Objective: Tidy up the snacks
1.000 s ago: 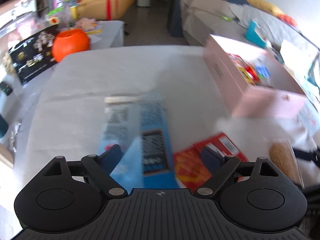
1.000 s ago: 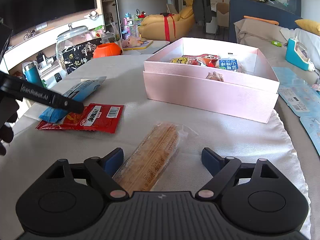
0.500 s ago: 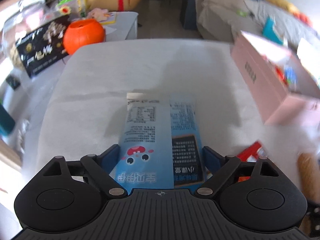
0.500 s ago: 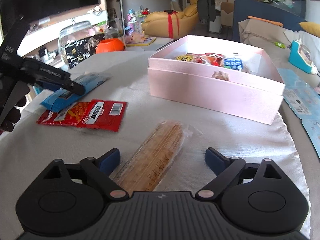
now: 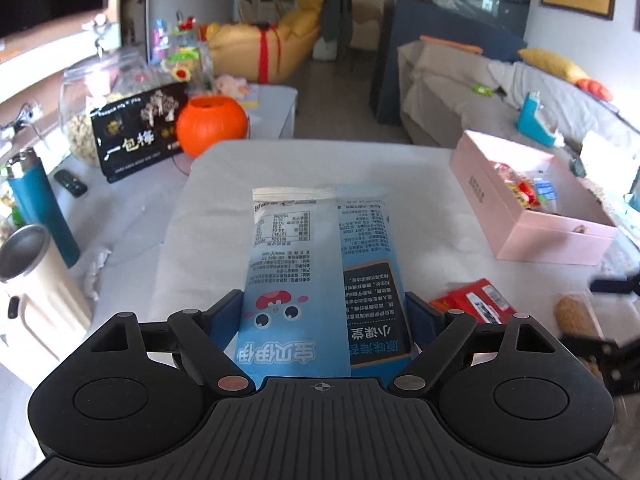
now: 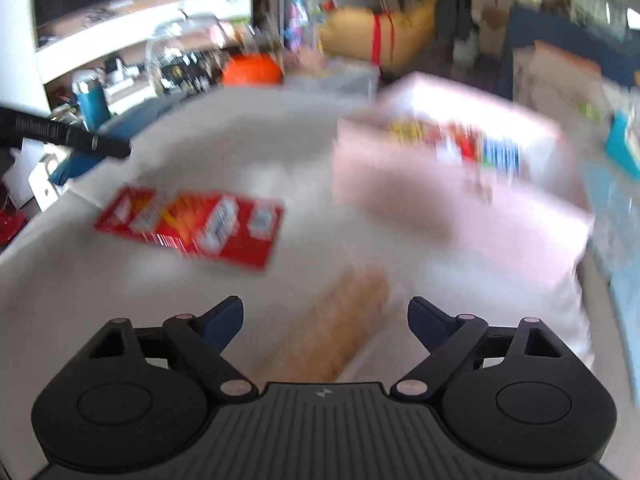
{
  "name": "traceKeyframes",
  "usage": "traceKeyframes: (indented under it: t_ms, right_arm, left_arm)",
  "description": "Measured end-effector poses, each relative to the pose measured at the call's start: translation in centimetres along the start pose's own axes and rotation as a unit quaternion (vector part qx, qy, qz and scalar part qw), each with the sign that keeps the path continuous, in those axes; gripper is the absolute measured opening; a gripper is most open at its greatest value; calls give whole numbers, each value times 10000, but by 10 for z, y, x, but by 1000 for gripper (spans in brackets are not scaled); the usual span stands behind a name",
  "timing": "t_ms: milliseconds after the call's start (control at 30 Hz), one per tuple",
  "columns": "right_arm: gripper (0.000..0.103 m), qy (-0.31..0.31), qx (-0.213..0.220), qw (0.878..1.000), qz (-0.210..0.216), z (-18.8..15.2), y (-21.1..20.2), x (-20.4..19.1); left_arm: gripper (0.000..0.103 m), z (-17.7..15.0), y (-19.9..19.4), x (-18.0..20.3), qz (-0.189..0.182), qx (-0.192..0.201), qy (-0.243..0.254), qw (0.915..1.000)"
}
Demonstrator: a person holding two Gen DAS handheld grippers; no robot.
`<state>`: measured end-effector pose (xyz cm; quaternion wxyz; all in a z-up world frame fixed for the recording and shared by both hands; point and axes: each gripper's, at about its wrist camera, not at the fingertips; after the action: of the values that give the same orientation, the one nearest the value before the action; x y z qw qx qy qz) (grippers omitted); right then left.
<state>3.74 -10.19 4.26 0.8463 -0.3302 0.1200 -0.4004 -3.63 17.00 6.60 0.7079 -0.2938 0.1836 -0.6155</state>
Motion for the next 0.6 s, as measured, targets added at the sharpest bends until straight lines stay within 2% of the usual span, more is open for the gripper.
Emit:
traceKeyframes:
  t_ms: [100, 200, 300, 400, 467, 533, 600]
  right_arm:
    - [90, -492, 55, 9983, 293, 23, 4, -22]
    - [90, -1119, -95, 9914, 679, 41, 26, -53]
    - [90, -1734, -331, 9817, 712, 53, 57, -82]
    - [90, -1955, -415, 9771, 735, 63, 81, -98]
    - [90, -1642, -465, 9820, 814, 74, 93, -95]
    - [90, -985, -734, 9878, 954, 84, 106, -81]
    - [91, -133, -1068, 9868, 1207, 87, 117, -57]
  left_arm:
    - [89, -4, -7, -10, -260, 60, -309, 9992]
    - [89, -8, -13, -17, -280, 138, -556, 9980]
    - [90, -11, -17, -24, -246, 95, -704, 9972]
    - [90, -15, -19, -31, -207, 23, -813, 9965]
    - [90, -17, -18, -35, -203, -44, -880, 9959]
    - [90, -20, -17, -38, -254, -83, -961, 9950]
    - [90, -23, -17, -40, -334, -132, -1035, 9940]
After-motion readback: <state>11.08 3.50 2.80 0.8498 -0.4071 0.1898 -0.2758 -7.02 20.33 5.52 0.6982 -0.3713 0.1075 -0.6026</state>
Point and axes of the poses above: each gripper's, at about its wrist camera, not at the fingertips, and y roughly the way its jaws point, x to its right, z to its top, and after that the axes turned 1 degree about x, right-handed
